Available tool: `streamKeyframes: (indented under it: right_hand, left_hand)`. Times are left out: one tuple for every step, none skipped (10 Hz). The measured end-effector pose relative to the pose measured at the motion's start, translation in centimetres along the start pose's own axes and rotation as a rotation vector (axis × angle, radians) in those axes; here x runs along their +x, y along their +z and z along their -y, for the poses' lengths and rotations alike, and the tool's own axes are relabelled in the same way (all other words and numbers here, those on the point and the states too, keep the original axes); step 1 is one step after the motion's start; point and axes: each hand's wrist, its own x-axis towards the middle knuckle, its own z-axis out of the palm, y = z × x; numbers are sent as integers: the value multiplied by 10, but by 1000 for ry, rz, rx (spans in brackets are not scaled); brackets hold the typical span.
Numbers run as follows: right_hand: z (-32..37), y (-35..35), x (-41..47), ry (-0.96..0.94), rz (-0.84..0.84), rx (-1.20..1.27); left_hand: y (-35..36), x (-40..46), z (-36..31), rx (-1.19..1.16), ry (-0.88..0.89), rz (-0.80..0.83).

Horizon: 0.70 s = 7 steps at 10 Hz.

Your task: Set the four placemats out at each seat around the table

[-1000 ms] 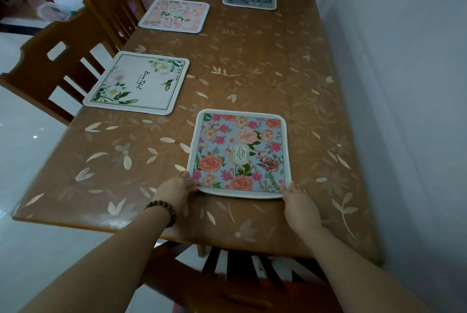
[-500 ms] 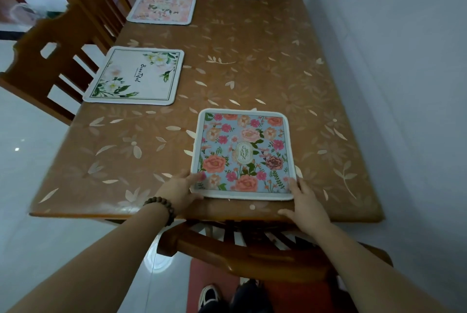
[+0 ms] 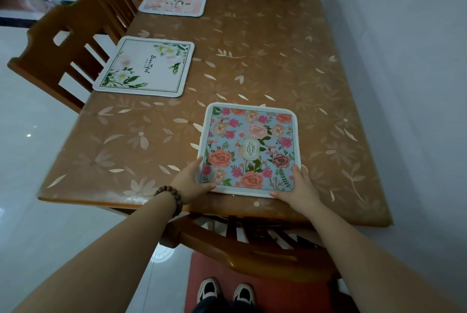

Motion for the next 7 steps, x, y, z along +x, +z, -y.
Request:
streamKeyframes:
  right_hand:
    - [-2,-5,-4,-2,6,39]
    - [-7,-7,-11,15,29,68]
    - [-13,-4,-20,15,36,92]
    - [-15,-2,-23,22,43,95]
    - [-10,-6,-22,56,74,71]
    - [-4,-8,-21,64,84,-1]
    - [13,-14,-23,-5,23,-78]
  left_hand:
    - [-2,-3,1,-26,-25,10]
    - [-1,-7,3,-96,-49,23]
    - [-2,-12,4,-65,-62,53]
    - [-2,-14,4,-24,-73,83]
    - [-6,-18,-3,-1,-83,91]
    - [-7,-21,-11,13,-68,81]
    - [-16,-28,-28,78,-33,-29]
